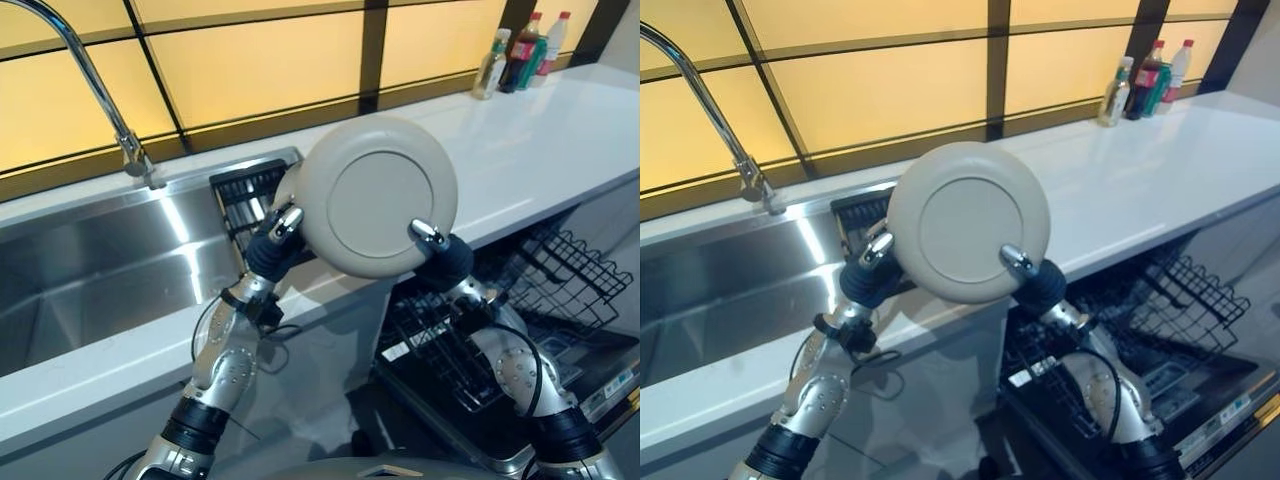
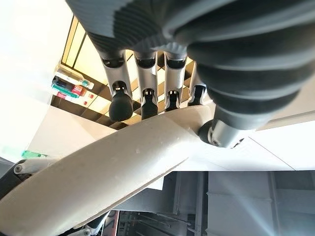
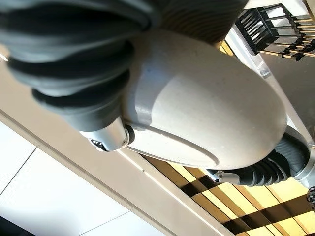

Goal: Pick up plates and place into dishwasher.

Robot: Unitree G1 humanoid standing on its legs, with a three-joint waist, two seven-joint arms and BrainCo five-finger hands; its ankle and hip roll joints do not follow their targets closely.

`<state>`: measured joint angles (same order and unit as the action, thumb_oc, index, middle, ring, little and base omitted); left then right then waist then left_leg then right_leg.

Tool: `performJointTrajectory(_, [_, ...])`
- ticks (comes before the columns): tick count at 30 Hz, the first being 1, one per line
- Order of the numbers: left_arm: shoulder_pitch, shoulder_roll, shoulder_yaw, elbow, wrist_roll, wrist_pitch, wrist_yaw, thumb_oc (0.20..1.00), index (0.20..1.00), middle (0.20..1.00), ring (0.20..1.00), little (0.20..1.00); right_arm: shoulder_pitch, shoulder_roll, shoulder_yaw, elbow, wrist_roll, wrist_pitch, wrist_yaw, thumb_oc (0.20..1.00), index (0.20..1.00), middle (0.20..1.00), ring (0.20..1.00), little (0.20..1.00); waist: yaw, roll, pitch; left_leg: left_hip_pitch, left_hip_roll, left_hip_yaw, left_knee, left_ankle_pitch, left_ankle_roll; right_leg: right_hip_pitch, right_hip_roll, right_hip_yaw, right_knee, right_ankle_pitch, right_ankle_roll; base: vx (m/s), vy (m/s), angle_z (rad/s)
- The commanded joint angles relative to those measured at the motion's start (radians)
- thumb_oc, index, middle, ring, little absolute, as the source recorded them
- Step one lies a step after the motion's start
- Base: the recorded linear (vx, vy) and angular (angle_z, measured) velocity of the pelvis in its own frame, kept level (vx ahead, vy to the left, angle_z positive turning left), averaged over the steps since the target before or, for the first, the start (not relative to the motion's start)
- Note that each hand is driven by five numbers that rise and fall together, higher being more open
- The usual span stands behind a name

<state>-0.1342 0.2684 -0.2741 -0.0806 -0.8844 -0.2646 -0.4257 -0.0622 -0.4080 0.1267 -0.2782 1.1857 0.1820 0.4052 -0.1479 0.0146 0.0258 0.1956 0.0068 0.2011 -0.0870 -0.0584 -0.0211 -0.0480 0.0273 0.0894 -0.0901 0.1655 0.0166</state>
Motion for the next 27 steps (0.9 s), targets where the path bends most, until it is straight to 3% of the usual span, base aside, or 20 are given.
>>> performJointTrajectory(1, [-0.046, 0.045, -0.040, 0.062, 0.095, -0.044, 0.025, 0.200, 0.200, 0.200, 0.200, 0.200, -0.037, 0.029, -0.007, -0.079, -0.018, 0.006, 0.036, 0.200, 0.200, 0.200, 0.200, 0.200, -0.001, -0.042, -0.040, -0.129, -0.009, -0.079, 0.000, 0.056, 0.041, 0.050, -0.042, -0.029, 0.058, -0.108, 0.075, 0.00, 0.000, 0.00])
performJointTrajectory(10, [-0.031, 0.037, -0.042, 0.075, 0.088, -0.030, 0.024, 0.200, 0.200, 0.200, 0.200, 0.200, -0.022, 0.038, -0.027, -0.078, -0.028, -0.023, 0.026, 0.200, 0.200, 0.200, 0.200, 0.200, -0.007, -0.044, -0.037, -0.128, -0.009, -0.071, 0.004, 0.051, 0.044, 0.047, -0.041, -0.021, 0.061, -0.109, 0.077, 0.00, 0.000, 0.00])
performJointTrajectory(11, [-0.027, 0.035, -0.046, 0.078, 0.086, -0.028, 0.031, 0.912, 0.912, 0.912, 0.912, 0.912, -0.017, 0.040, -0.032, -0.081, -0.017, -0.027, 0.013, 0.200, 0.200, 0.200, 0.200, 0.200, -0.010, -0.044, -0.036, -0.127, -0.008, -0.068, 0.005, 0.050, 0.045, 0.047, -0.040, -0.019, 0.062, -0.109, 0.078, 0.00, 0.000, 0.00])
performJointTrajectory(12, [-0.024, 0.033, -0.047, 0.077, 0.081, -0.026, 0.031, 1.000, 1.000, 1.000, 1.000, 1.000, -0.009, 0.045, -0.037, -0.080, -0.017, -0.035, 0.003, 0.200, 0.200, 0.200, 0.200, 0.200, -0.013, -0.044, -0.035, -0.126, -0.009, -0.064, 0.006, 0.049, 0.045, 0.046, -0.040, -0.016, 0.062, -0.108, 0.079, 0.00, 0.000, 0.00])
performJointTrajectory(15, [-0.013, 0.026, -0.051, 0.067, 0.074, -0.023, 0.027, 1.000, 1.000, 1.000, 1.000, 1.000, 0.014, 0.055, -0.056, -0.065, -0.047, -0.089, -0.046, 0.200, 0.200, 0.200, 0.200, 0.200, -0.023, -0.043, -0.032, -0.124, -0.008, -0.048, 0.012, 0.044, 0.047, 0.040, -0.040, -0.007, 0.066, -0.107, 0.081, 0.00, 0.000, 0.00])
performJointTrajectory(18, [-0.003, 0.015, -0.046, 0.060, 0.035, -0.014, 0.040, 1.000, 1.000, 1.000, 1.000, 1.000, 0.036, 0.058, -0.089, -0.045, -0.123, -0.189, -0.112, 0.200, 0.200, 0.200, 0.200, 0.200, -0.041, -0.042, -0.028, -0.122, -0.009, -0.023, 0.039, 0.027, 0.050, 0.033, -0.036, 0.017, 0.078, -0.109, 0.082, 0.00, 0.000, -0.04])
performJointTrajectory(20, [0.014, 0.005, -0.035, 0.053, 0.007, -0.012, 0.046, 1.000, 1.000, 1.000, 1.000, 1.000, 0.052, 0.055, -0.114, -0.021, -0.250, -0.267, -0.197, 0.200, 0.200, 0.200, 0.200, 0.200, -0.053, -0.043, -0.021, -0.135, -0.018, -0.016, 0.103, -0.001, 0.052, 0.022, -0.036, 0.050, 0.100, -0.111, 0.080, -0.02, -0.002, -0.11])
performJointTrajectory(22, [0.033, -0.001, -0.029, 0.026, 0.004, -0.024, 0.083, 1.000, 1.000, 1.000, 1.000, 1.000, 0.044, 0.030, -0.125, 0.011, -0.304, -0.304, -0.269, 0.200, 0.200, 0.200, 0.200, 0.200, -0.047, -0.051, -0.002, -0.168, -0.033, -0.060, 0.187, -0.031, 0.055, 0.011, -0.042, 0.086, 0.134, -0.112, 0.080, -0.07, 0.001, -0.21])
performJointTrajectory(24, [0.042, -0.005, -0.019, 0.011, 0.004, -0.034, 0.102, 1.000, 1.000, 1.000, 1.000, 1.000, 0.029, 0.030, -0.116, 0.052, -0.254, -0.299, -0.282, 0.200, 0.200, 0.200, 0.200, 0.200, -0.033, -0.055, 0.027, -0.185, -0.050, -0.130, 0.232, -0.053, 0.067, -0.006, -0.041, 0.117, 0.179, -0.117, 0.076, -0.09, 0.029, -0.57])
performJointTrajectory(27, [0.043, -0.008, -0.011, 0.000, -0.041, -0.012, 0.109, 1.000, 1.000, 1.000, 1.000, 1.000, 0.038, 0.047, -0.108, 0.076, -0.236, -0.328, -0.305, 0.200, 0.200, 0.200, 0.200, 0.200, -0.035, -0.046, 0.051, -0.172, -0.056, -0.149, 0.200, -0.036, 0.079, -0.025, -0.036, 0.136, 0.209, -0.108, 0.082, -0.05, 0.060, -1.02])
